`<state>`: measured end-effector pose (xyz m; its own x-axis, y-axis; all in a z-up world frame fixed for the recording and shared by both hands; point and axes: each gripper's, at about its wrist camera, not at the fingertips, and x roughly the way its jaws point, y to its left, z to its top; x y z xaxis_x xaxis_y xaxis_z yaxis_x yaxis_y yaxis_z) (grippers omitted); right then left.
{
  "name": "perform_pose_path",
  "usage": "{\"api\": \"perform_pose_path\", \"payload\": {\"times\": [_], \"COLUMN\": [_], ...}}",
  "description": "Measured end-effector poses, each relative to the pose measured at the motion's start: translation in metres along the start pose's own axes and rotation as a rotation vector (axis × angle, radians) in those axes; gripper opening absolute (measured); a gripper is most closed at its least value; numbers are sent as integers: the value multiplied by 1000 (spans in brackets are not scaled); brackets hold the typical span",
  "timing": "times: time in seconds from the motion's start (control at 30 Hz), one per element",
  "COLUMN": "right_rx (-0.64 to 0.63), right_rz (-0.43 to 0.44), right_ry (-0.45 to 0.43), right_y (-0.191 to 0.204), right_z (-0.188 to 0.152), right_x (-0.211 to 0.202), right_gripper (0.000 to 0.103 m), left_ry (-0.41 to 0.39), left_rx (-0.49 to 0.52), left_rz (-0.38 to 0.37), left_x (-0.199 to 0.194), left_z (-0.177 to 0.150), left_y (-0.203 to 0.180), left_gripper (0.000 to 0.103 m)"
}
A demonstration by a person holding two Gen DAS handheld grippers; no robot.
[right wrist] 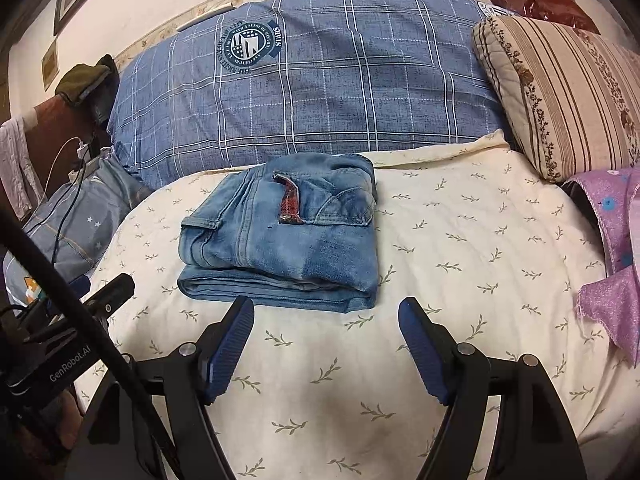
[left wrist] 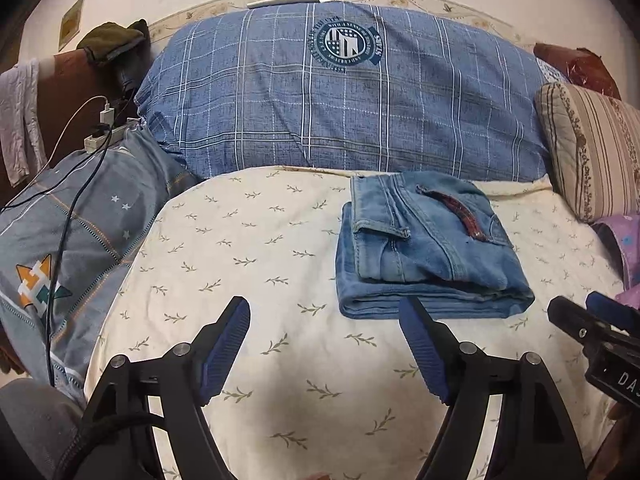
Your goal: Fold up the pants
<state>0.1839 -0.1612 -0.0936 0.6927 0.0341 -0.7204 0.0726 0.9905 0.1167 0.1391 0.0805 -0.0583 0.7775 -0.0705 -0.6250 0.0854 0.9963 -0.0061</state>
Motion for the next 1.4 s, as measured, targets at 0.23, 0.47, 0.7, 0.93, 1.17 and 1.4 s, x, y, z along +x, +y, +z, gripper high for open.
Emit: {"api": "perform_pose_path", "payload": {"times": [0.23,0.47,0.7,0.93,1.17,1.4], "right_rx": [-1,18,20,24,24,32], "right_rz": [10,9,13,12,12,6], "right_ry": [13,21,26,28,27,34], "right_y": [1,-1,-1,-2,-2,-4], "right_z": [-2,-3,-4,-5,-4,-5], "right_x": [4,5,7,7,7,9], "right_gripper": [76,76,76,76,76,76], "left_ry": [20,43,48,46,42,49], "left_rx": [25,36,34,27,28,31], "left_rz": [-15,-7,-2,6,11,11], "left_x": [7,10,10,9,8,10], "left_z": [0,1,0,0,-1,-1], "left_y": [-2,-5,-7,-8,-9,-9], "left_gripper": [78,79,79,79,79,79]}}
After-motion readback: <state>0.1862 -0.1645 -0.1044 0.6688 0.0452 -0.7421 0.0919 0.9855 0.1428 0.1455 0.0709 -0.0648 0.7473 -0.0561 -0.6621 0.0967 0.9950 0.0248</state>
